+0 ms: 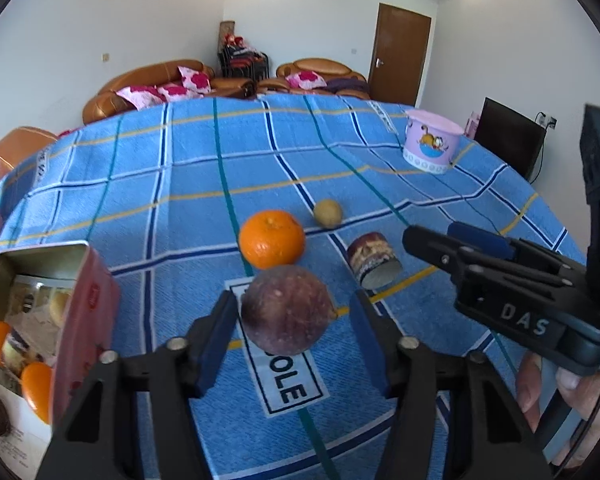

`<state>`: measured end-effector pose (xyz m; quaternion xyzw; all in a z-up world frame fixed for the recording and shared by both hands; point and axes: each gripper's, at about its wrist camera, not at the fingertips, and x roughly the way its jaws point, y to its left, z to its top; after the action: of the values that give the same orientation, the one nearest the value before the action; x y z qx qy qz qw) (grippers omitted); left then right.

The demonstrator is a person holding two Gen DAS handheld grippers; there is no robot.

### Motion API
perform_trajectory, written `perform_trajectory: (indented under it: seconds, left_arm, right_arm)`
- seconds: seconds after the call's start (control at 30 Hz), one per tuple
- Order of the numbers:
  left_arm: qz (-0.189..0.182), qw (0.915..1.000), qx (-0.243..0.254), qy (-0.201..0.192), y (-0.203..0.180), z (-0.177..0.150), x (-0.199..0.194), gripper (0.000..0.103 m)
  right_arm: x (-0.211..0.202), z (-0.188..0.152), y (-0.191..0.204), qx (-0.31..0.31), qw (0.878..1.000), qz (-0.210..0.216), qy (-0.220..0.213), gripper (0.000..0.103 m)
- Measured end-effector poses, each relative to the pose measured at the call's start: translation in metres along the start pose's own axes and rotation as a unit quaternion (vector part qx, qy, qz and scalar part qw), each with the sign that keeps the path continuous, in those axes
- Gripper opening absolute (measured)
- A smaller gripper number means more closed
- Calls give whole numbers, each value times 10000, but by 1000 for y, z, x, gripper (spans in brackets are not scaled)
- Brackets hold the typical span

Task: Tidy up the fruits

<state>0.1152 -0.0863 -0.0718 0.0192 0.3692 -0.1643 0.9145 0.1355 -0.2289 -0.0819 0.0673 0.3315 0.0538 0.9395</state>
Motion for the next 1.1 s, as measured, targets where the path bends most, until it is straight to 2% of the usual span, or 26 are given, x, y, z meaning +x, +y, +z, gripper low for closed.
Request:
perform_trajectory:
  seconds: [0.17, 0.3, 0.37, 0.67, 0.73, 0.87, 1.1]
  left_arm:
    - [-100, 9999, -61, -4, 7, 0, 0, 52]
    - [191, 9995, -200, -146, 17, 2, -4, 52]
    - [407, 9985, -285, -244, 24, 2, -7, 52]
    - [437, 9975, -475, -274, 34, 3, -7, 52]
    - [449, 9974, -492, -292, 35, 2, -8, 52]
    - [466, 9972, -502, -286, 36, 2, -9, 52]
    - [508, 9970, -482, -326, 34, 2, -10, 52]
  right_arm:
    - [2, 1, 6, -87, 9999, 98, 6, 58]
    - [6, 3, 16, -248, 9996, 160, 34, 58]
    - [12, 4, 21, -313, 9992, 203, 131, 58]
    - [34, 4, 27, -349, 9968, 289, 664, 58]
    - [41, 3, 28, -363, 9953, 319, 844, 54]
    - [48, 2, 30, -391, 9936, 347, 1004, 37]
    - [43, 2, 30, -389, 9945, 415, 885, 37]
